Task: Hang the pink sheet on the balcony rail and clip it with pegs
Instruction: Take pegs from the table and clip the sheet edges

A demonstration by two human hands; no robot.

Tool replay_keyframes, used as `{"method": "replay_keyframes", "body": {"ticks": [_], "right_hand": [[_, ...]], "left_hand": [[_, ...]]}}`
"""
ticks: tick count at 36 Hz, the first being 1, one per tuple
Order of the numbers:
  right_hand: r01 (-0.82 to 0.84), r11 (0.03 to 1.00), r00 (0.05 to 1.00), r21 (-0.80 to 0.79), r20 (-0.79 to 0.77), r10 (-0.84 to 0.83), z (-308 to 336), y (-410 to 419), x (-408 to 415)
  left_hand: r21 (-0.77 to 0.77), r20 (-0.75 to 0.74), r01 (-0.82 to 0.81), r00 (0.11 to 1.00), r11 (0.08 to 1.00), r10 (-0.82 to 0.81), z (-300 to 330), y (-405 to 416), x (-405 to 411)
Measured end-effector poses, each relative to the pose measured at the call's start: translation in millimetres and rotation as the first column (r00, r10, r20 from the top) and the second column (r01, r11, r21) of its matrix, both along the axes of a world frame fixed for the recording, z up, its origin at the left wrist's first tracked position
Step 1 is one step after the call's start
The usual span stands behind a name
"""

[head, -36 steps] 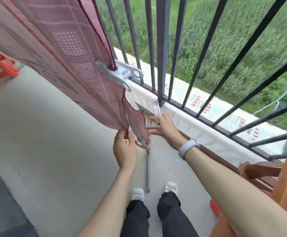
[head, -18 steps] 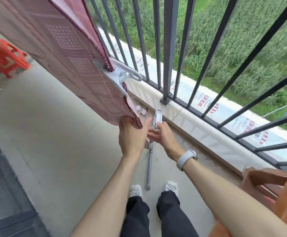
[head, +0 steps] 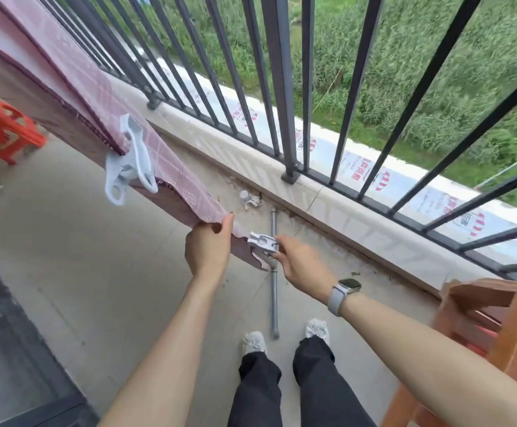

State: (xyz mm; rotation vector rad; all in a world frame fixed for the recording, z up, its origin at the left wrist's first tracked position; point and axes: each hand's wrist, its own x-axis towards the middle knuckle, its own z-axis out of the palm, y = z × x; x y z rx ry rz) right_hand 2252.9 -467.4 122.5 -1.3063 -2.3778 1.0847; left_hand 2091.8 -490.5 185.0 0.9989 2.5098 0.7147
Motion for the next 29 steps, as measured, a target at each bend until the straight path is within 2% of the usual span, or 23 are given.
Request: {"method": "replay_keyframes", "body": {"ticks": [3,5,10,15,17,20,23,26,29], "right_hand": [[-0.040,0.997,0.997,0.060,0.074,0.036,-2,-6,-10],[0.074,0.994,0.996,0.080,0.053,-0.078,-3,-21,-12],[0.152,0.979,0.985,0.139,0.055,-0.161,3,-10,-28],[0.109,0.981,0.985,0.161,0.111,-0.128,9,3,-37],[0.080,0.989,0.987,0.128,0.128,-0.096,8,7,-38],[0.046,0.998,0.989,0.032,0.139,-0.050,3,10,-35],[0.057,0.997,0.997,-0.050,0.048,-0.055,2,7,-27],[0.132,0.988,0.989,-0.082,-0.052,-0.136,-4,-9,-13],[0.288,0.955,0.956,-0.075,-0.025,-0.291,-16,-38,3]], "left_hand": [[-0.026,0.041,-0.039,0.998,0.999,0.040,6,4,3],[-0.060,0.045,0.008,0.999,0.998,-0.005,13,4,12],[-0.013,0.142,-0.031,0.989,0.999,0.032,14,12,12],[0.015,0.187,-0.031,0.982,0.999,0.028,10,10,17],[0.001,0.160,0.022,0.987,1.000,-0.021,10,7,18],[-0.019,0.038,0.125,0.992,0.992,-0.124,7,-2,18],[0.054,0.033,0.212,0.976,0.976,-0.214,-3,-19,14],[0.040,-0.055,0.299,0.953,0.953,-0.297,-21,-43,7],[-0.010,-0.118,0.408,0.906,0.913,-0.406,-38,-71,8]]}}
